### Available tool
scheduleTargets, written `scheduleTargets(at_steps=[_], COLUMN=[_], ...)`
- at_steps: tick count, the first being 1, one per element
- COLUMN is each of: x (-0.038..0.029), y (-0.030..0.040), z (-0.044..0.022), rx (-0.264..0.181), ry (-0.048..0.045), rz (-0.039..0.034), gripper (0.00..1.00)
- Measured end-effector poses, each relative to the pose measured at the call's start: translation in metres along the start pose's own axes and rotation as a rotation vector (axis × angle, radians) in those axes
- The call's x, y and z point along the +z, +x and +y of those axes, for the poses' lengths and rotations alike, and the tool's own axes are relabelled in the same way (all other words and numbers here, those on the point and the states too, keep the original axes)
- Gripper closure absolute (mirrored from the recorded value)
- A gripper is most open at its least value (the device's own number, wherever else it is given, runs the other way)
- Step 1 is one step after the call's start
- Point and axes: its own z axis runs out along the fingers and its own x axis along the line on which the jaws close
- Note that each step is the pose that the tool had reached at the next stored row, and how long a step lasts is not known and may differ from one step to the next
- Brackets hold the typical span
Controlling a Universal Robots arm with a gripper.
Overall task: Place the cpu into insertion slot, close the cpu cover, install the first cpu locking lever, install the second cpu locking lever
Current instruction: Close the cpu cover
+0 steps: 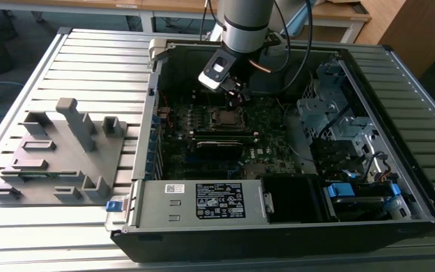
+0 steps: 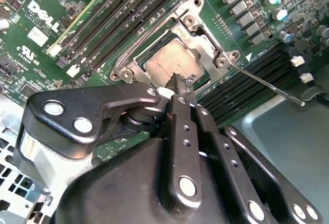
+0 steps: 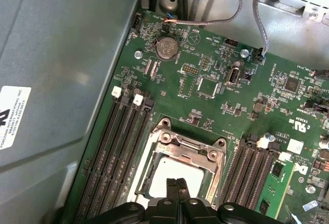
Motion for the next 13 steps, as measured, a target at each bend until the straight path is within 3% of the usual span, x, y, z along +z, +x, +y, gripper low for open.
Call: scheduleTargets(at_steps=[13], x=[0.0000], y=[0.0000], z=[0.0000], rx=[-0.039], ry=[0.0010], rz=[0.0003], gripper=[0.90])
